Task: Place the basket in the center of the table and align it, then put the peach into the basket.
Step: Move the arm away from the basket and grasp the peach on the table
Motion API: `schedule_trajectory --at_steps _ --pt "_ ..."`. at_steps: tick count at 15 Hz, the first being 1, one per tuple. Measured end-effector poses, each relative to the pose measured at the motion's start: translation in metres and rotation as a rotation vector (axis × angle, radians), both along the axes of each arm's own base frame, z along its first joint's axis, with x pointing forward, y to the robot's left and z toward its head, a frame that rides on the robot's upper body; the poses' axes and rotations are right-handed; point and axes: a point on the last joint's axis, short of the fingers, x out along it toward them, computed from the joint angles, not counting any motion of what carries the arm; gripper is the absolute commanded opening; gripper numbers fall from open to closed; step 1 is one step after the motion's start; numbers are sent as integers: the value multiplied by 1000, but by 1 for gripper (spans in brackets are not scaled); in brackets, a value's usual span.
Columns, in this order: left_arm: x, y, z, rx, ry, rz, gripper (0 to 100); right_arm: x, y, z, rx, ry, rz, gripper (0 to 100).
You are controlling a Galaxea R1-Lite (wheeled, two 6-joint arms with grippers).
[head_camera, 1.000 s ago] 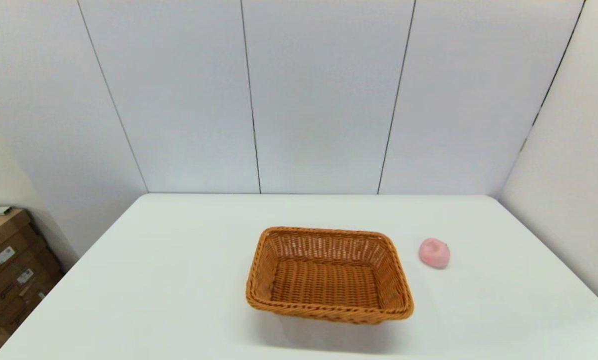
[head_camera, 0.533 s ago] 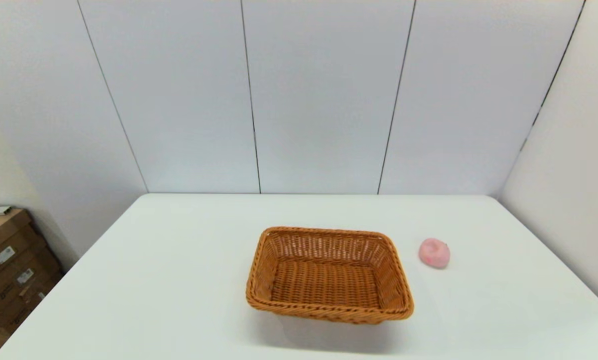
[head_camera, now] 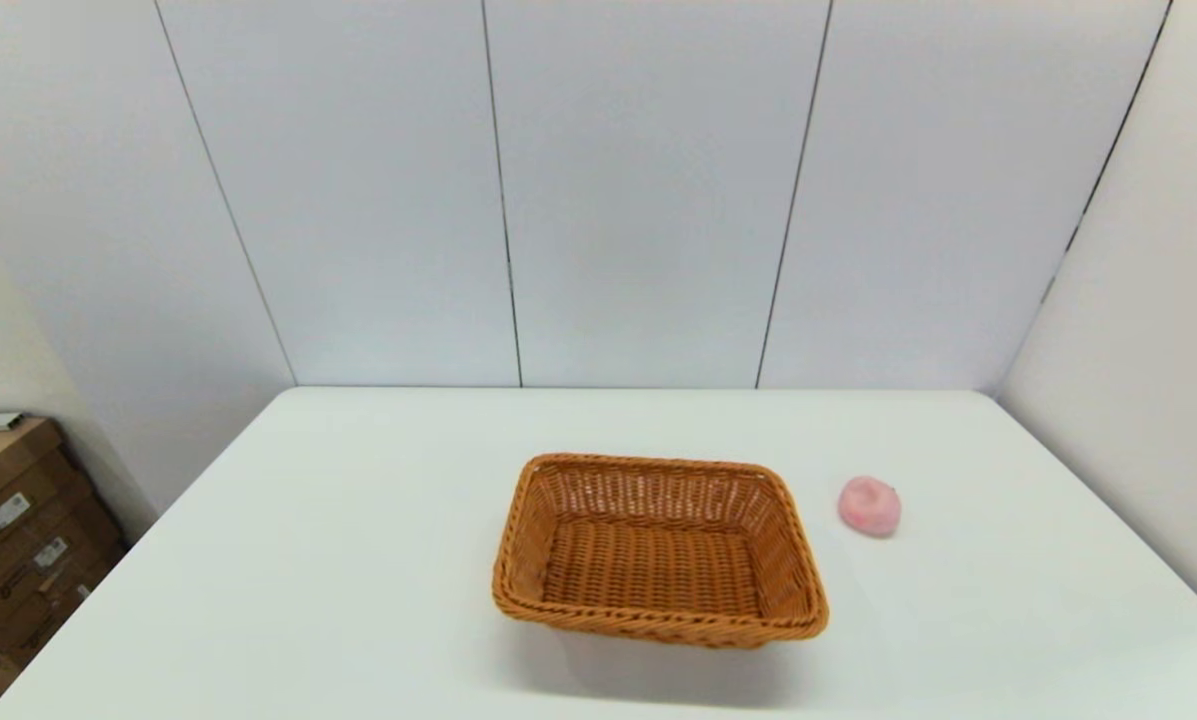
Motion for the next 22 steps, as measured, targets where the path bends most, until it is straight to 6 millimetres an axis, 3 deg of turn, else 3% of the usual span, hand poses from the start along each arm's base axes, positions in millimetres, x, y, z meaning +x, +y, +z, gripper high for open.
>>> schedule_trajectory --at_steps 3,6,9,12,14,17,22 --pt "-1 0 -1 0 -9 1 100 2 0 31 14 30 4 100" --pt "-1 0 -1 -7 -10 2 100 30 1 85 70 139 0 100" --pt "-1 0 -1 -15 -11 4 100 92 2 132 126 294 -8 100" --pt "-1 0 -1 -15 -10 4 100 176 8 151 175 456 -21 100" --pt "-1 0 -1 -14 -11 5 100 233 16 138 191 571 -44 100" --pt "-1 0 -1 -12 -11 3 100 303 30 99 189 687 -71 100" --pt "-1 0 -1 -14 -10 4 100 380 45 36 156 778 -122 100"
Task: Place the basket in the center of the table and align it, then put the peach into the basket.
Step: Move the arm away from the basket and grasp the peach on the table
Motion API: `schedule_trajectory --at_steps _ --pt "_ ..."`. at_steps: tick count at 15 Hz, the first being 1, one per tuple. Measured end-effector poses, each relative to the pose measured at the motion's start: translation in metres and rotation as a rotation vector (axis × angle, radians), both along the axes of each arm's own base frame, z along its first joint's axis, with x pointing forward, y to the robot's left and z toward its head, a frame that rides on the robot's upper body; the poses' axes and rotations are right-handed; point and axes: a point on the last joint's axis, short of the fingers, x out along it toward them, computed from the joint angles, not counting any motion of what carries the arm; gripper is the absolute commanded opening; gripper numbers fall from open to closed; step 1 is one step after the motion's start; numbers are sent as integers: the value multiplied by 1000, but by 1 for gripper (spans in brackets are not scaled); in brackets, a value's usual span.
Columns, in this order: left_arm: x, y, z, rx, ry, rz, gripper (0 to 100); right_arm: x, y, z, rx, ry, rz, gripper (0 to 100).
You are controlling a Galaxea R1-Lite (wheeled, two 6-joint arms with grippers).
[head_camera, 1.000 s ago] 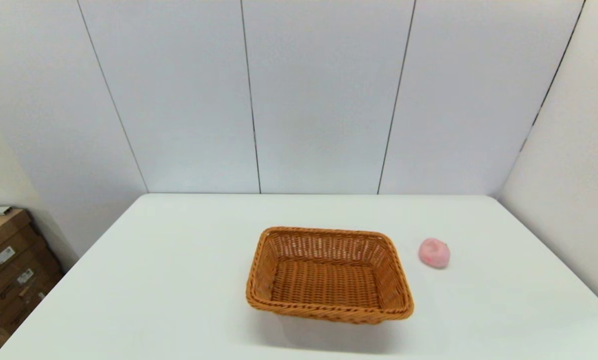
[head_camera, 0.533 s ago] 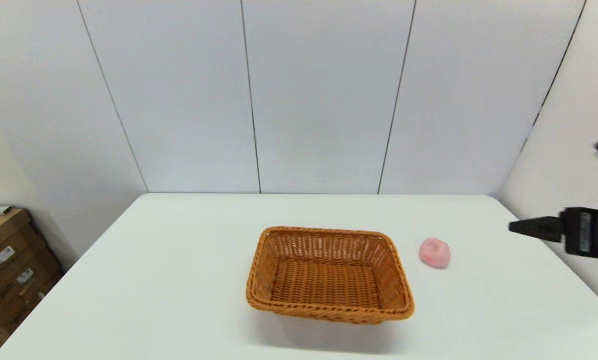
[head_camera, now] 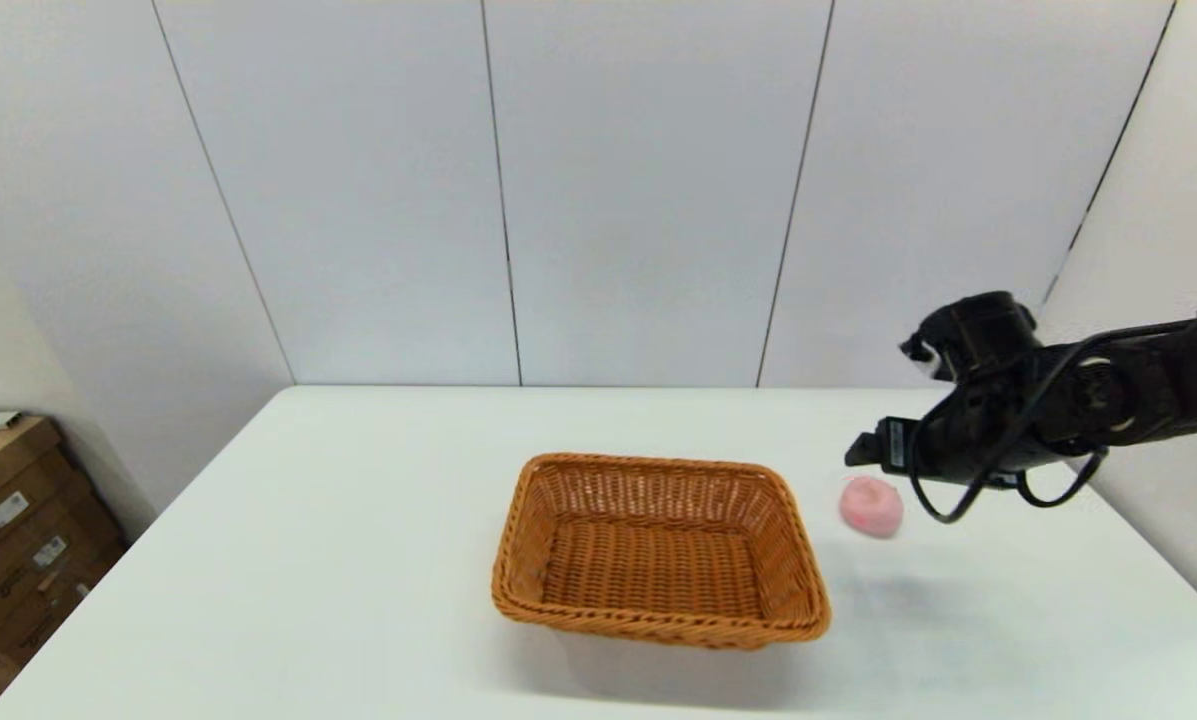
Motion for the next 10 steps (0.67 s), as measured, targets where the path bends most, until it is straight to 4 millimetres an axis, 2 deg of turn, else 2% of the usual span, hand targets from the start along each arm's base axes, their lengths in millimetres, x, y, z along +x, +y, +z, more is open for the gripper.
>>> schedule_trajectory --at_steps 3,8,9,10 --pt "0 0 0 -6 0 3 100 26 -4 -21 -1 -7 -23 100" --pt "0 0 0 -11 -1 3 100 45 -16 -55 -9 55 -60 100" --pt "0 0 0 -11 -1 3 100 46 -16 -61 -10 70 -61 0" --pt "0 0 0 -11 -1 3 100 47 -17 -68 -13 86 -62 0"
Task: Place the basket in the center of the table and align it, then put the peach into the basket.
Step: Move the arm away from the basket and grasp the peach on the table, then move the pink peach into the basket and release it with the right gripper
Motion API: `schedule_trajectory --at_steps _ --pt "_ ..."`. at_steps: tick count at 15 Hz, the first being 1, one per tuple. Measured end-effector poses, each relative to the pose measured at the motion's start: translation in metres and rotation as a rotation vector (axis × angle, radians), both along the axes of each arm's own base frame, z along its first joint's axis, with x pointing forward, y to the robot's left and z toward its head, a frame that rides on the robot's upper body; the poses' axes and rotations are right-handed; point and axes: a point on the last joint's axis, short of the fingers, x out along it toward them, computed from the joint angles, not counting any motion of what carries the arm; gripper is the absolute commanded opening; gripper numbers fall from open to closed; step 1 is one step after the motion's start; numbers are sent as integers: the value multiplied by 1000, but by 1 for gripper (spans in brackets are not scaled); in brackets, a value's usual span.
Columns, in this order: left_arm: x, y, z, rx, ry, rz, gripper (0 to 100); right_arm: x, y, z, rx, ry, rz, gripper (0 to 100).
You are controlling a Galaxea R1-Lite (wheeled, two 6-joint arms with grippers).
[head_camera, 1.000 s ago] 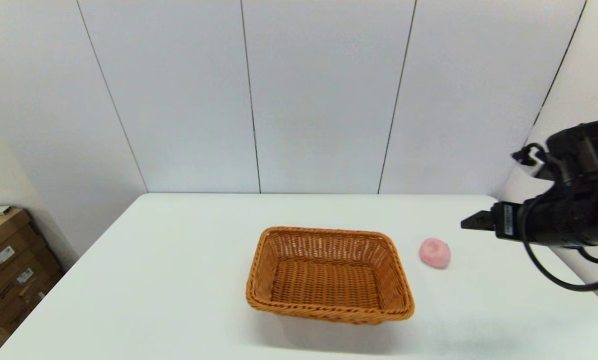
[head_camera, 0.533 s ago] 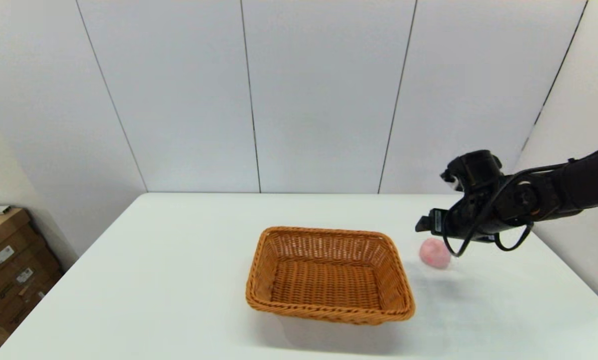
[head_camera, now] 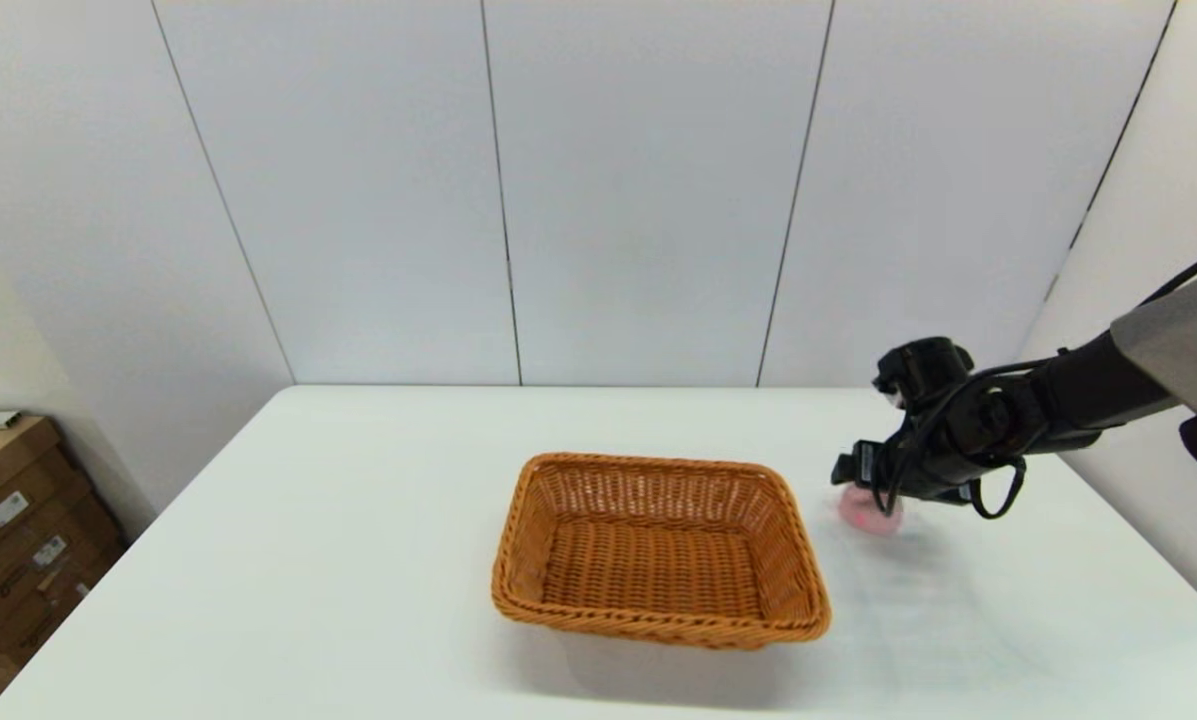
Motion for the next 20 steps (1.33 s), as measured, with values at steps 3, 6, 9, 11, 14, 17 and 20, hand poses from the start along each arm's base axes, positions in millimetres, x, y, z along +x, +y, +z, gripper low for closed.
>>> schedule_trajectory --at_steps 3,6,9,11,14,17,20 --pt "0 0 0 -1 0 1 100 4 0 -18 -3 38 0 0" --pt "0 0 0 -1 0 0 100 7 1 -21 9 34 -8 0" --pt "0 0 0 -1 0 0 100 7 1 -10 29 13 -28 0" --pt "0 0 0 -1 -1 1 100 4 1 1 36 -8 -34 0" --pt "0 0 0 -1 -1 0 100 -4 1 30 47 -46 -32 0" --pt "0 0 0 -2 -1 1 100 -22 9 76 155 -115 1 0" --pt "0 0 0 -6 -2 2 100 -54 39 119 274 -128 118 0"
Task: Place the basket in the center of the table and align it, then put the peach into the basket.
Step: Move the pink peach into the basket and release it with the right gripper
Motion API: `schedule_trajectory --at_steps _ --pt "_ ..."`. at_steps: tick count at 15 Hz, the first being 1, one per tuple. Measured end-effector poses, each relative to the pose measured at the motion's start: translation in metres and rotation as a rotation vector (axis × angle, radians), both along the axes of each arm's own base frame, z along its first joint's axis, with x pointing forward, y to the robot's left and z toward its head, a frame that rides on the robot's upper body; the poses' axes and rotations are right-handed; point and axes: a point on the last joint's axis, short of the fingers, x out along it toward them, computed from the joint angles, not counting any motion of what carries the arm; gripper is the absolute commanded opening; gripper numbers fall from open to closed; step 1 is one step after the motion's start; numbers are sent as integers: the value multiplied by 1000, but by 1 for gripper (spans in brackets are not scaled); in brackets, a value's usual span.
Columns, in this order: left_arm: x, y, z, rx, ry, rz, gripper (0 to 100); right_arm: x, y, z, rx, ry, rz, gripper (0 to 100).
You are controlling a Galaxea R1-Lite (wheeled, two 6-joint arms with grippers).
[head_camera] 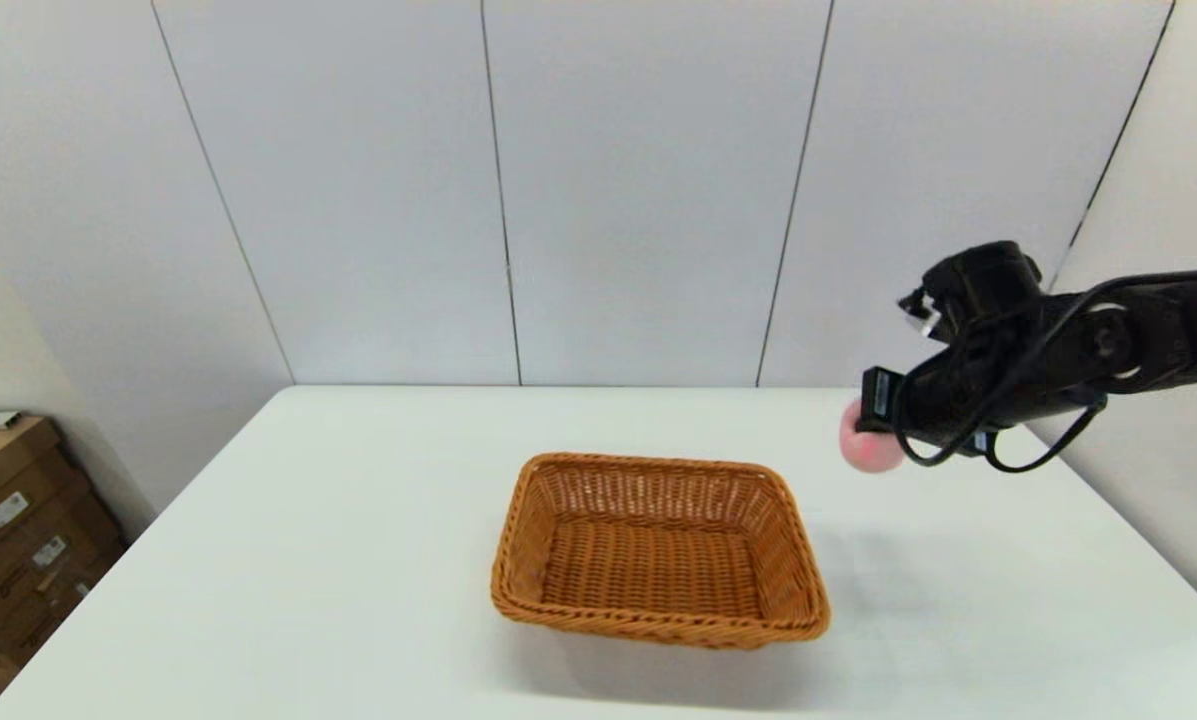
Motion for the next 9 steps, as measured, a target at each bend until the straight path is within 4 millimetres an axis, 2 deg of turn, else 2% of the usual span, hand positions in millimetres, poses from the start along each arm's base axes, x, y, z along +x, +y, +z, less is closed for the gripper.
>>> schedule_trajectory --at_steps 2,4,9 --pt "0 0 0 -2 1 0 100 -21 32 16 22 -12 99 0" --pt "0 0 0 -3 1 0 100 -35 62 19 6 -13 181 0" --pt "0 0 0 -3 1 0 100 -42 127 -16 -97 44 302 0"
